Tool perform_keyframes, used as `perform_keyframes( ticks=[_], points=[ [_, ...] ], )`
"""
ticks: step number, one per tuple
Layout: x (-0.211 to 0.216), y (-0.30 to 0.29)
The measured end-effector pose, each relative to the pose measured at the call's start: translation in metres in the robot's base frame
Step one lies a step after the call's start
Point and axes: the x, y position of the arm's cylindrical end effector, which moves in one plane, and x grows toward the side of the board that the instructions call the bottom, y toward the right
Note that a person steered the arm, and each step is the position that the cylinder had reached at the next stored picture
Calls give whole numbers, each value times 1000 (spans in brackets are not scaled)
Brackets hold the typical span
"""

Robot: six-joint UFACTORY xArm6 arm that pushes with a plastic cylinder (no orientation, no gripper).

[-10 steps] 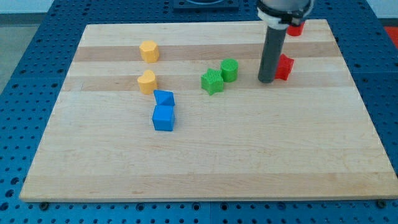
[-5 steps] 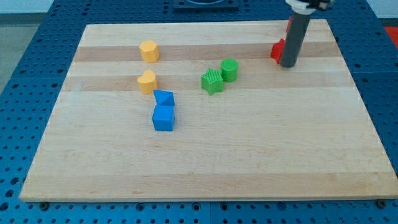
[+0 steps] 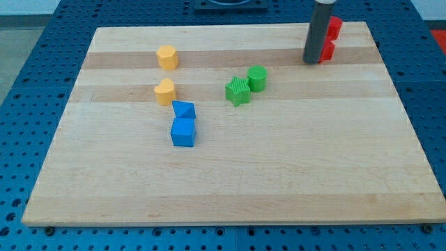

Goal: Place the red star at the bottom of the red circle

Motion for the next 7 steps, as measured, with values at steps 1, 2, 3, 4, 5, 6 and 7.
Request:
perform_keyframes(
  ticks=[1,2,3,4,5,6,7],
  points=[
    [-8,3],
    [-5,0],
    [-11,-24],
    [-23,-29],
    [-23,-19],
    [-23,-9],
    [-23,0]
  ],
)
